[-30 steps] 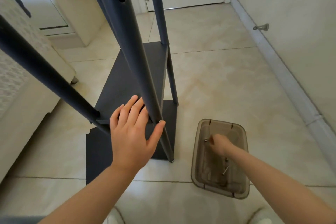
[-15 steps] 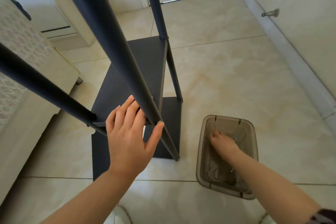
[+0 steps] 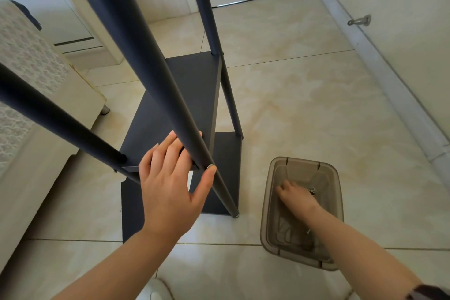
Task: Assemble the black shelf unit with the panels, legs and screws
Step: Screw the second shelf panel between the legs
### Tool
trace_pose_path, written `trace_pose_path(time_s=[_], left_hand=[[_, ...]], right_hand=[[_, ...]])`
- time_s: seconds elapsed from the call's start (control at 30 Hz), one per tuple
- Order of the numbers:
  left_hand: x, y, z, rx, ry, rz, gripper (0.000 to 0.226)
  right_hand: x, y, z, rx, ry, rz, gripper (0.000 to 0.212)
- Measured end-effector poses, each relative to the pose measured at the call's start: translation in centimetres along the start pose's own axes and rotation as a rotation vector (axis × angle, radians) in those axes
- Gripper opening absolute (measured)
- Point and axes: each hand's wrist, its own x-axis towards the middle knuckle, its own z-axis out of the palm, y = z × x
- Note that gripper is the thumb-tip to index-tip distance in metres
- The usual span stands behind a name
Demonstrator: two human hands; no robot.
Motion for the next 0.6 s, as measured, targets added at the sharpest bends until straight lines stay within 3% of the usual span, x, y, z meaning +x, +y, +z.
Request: trace_pose_path(time_s=[0.13, 0.27, 0.4, 0.6], left_hand=[[0.1, -0.1, -0.2, -0.015, -0.034, -0.011, 0.047], [0.1, -0.1, -0.6, -0.034, -0.065, -0.022, 0.044], [0.3, -0.1, -1.0, -0.052, -0.127, -0.051, 0.048], [1.1, -0.3, -2.7, -0.076, -0.240, -0.061, 0.061]], right_hand=[[-0.4, 0.4, -0.6, 0.147, 0.006, 0.077, 0.031], [-1.5, 1.0, -1.5, 0.517, 0.074, 0.255, 0.014], [-3.5, 0.6, -4.2, 0.828, 0.186, 0.281, 0.009], [-5.9, -3.2, -11.0, 1.589, 0.384, 0.370, 0.012]])
